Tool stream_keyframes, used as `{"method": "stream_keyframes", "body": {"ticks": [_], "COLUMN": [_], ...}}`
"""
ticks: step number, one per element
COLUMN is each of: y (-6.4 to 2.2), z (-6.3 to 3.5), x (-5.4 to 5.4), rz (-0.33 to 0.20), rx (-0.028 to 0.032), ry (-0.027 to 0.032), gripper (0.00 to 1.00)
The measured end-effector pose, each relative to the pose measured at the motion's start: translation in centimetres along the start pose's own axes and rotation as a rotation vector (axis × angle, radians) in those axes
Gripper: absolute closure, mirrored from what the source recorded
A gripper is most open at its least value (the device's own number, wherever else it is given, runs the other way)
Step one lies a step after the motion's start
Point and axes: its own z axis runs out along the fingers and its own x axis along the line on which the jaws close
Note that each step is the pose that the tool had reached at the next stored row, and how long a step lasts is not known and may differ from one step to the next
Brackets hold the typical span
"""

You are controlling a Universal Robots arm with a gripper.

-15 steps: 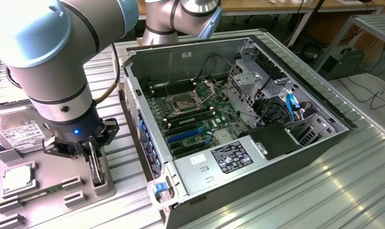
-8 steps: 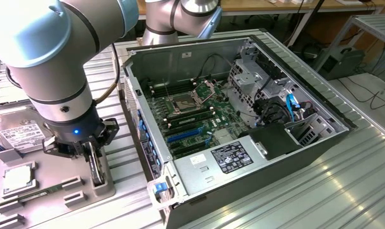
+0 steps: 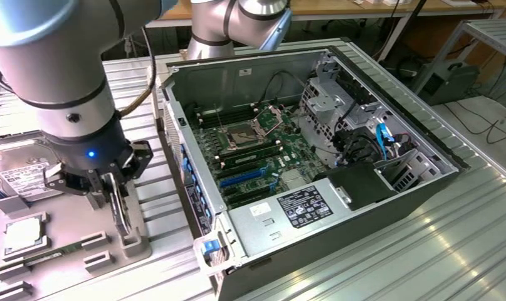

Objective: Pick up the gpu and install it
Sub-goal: 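Pick up the gpu and move the gpu toward the slot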

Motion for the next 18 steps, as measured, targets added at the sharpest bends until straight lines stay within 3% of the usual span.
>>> {"method": "stream_keyframes", "body": {"ticks": [16,18], "y": [0.33,0.40], "z": [-7.43,-9.00], "x": [-0.1,-0.1], "rz": [0.000,0.000], "rx": [0.0001,0.0000], "ry": [0.0002,0.0001], "gripper": [0.72,0.72]}}
